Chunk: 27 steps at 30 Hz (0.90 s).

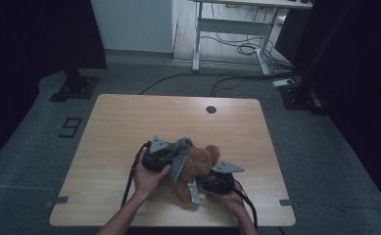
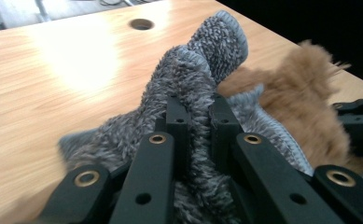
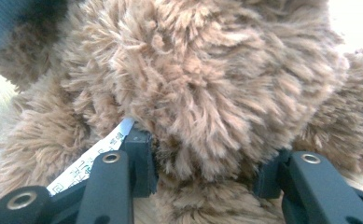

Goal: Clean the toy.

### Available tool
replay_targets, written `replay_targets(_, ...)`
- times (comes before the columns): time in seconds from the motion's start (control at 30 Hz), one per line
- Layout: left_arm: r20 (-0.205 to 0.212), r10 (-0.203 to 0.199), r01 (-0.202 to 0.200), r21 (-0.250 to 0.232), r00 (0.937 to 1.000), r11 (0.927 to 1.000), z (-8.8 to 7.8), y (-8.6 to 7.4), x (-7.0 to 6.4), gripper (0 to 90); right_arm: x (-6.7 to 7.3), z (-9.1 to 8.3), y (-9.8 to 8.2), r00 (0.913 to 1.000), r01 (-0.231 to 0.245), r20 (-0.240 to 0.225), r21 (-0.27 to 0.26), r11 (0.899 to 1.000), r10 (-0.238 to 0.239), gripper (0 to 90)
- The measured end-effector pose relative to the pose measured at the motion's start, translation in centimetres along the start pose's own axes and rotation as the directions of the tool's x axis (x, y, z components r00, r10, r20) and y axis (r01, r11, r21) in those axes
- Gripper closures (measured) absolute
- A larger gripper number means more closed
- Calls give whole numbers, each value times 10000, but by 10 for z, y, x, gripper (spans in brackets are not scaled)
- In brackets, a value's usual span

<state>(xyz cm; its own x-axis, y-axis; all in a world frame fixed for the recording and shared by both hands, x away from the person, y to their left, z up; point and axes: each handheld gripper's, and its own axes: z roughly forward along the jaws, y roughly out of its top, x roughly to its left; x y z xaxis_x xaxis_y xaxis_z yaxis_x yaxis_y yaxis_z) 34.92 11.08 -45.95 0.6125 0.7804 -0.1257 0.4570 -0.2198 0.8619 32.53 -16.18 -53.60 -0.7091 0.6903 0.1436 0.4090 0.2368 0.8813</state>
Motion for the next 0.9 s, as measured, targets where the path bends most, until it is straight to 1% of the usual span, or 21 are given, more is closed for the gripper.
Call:
replay_targets(0.1,-28,-373,371,-347,9993,9987,-17,-4,13,817,-1,0,-1,10000,-55,-18,-82,10000,55,517)
replay_targets(0.17,-128,-456,449,-521,9989,9976,-27,-7,20,818,-1,0,-1,10000,-89,-32,-82,9999,89,517)
replay_targets(0.27,-342,-533,511,-620,9980,9968,-39,-16,30,818,-1,0,-1,9999,-116,-30,-95,9999,116,516)
replay_targets(0.37,-355,-833,807,-705,9959,9942,-49,-28,39,819,-2,0,-2,9999,-99,-90,-132,9999,98,514)
replay_targets(0.47,-561,-972,926,-780,9937,9926,-58,-38,47,820,-2,0,-2,9999,-118,-80,-148,9998,117,514)
replay_targets(0.53,-704,-1074,1024,-712,9917,9922,-61,-45,53,821,-2,0,-2,9999,-133,-83,-156,9998,131,514)
replay_targets(0.63,-1005,-1087,1042,-486,9890,9934,-63,-56,60,825,-3,0,-2,9998,-174,-85,-165,9997,172,514)
replay_targets(0.73,-1242,-1211,1210,-82,9848,9926,-62,-67,68,826,-3,0,-3,9997,-228,-86,-175,9996,227,513)
replay_targets(0.83,-1225,-1395,1434,236,9826,9894,-59,-76,74,826,-4,0,-3,9996,-278,-106,-188,9994,276,512)
replay_targets(0.87,-1205,-1437,1479,269,9823,9886,-60,-77,75,825,-4,0,-3,9995,-285,-112,-193,9994,283,512)
replay_targets(0.9,-1160,-1483,1512,166,9821,9884,-61,-76,75,825,-4,0,-3,9995,-300,-120,-189,9994,298,512)
